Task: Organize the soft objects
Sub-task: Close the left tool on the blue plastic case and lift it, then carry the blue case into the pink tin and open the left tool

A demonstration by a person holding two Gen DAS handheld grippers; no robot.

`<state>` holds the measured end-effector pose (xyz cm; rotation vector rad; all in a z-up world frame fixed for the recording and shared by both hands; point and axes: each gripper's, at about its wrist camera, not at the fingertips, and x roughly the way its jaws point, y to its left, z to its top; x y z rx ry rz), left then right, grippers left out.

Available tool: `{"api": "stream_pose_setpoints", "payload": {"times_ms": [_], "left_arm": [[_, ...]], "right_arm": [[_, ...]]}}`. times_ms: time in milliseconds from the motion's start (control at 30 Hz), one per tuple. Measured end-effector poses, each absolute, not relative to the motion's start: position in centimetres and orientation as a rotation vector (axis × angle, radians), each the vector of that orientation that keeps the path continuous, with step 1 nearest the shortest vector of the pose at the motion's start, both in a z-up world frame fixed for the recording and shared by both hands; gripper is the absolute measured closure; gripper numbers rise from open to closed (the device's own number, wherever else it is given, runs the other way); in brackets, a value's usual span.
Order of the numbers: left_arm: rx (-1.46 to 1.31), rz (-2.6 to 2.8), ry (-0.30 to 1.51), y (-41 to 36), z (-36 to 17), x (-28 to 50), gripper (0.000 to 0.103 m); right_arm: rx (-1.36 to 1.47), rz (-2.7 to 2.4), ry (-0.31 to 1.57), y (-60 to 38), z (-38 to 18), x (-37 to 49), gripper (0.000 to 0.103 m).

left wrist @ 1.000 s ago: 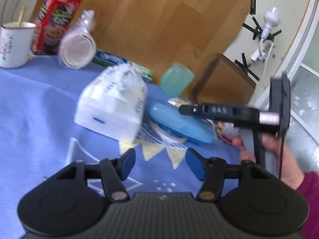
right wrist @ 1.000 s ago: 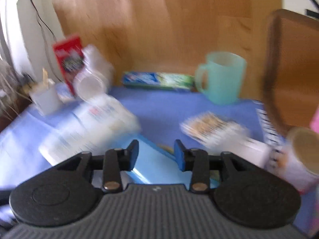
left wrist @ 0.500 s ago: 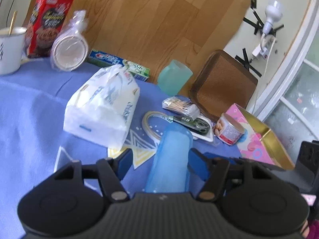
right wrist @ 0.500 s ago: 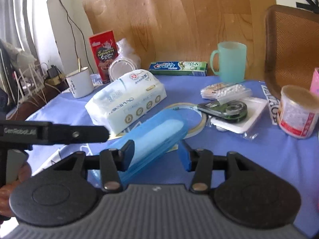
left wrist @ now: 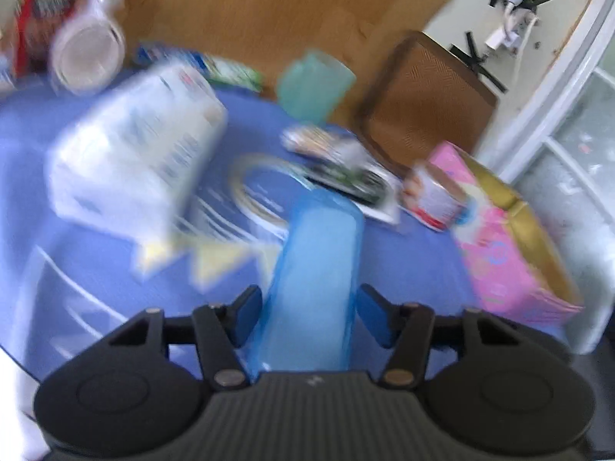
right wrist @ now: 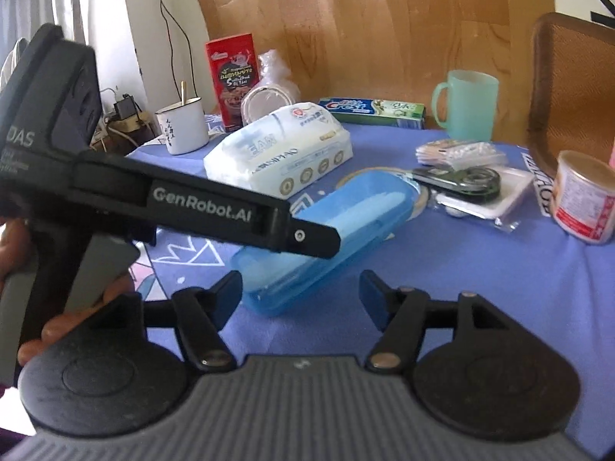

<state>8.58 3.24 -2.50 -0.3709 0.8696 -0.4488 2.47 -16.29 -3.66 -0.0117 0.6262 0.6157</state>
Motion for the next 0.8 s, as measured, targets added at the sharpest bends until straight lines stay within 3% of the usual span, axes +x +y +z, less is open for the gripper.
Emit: {"api": "stream_pose_setpoints", "payload": {"times_ms": [100,233,367,433,533,800], "left_arm": [[-0.412,-0.573,0.907,1.5,-2.5,7.6,0.048],[-0.274,-0.550,0.815,0.1,-1.3,6.2,0.041],[-0.254,-0.506,0.783,0.5,-0.2,7.3,0.040],[-0.209,-0.470,0.746,0.4,0.5,8.2,0.029],[-0.123,-0.424,0.720,0.0,0.7,10.1,0.021],[-0.184,-0.485,0.833,-1.0,-2.0,13.6,0.026]], "right_arm": [[-0.061,0.519,0.585,-17.7,-3.4,1.1,0.032],[-0.017,0.453,0.587,-20.8,-3.7,-0.3,0.032],[-0.026,0.468,0.591,-21.0,-4.3,-1.4,0.032],[-0.045,0.481,0.607,-20.4,-5.0,-1.5,0.032],[-0.080,0.453,0.615,-19.9,-5.9,-1.2,0.034],[-0.113,0.371,0.585,-20.9,-6.2,-0.6,0.041]]}}
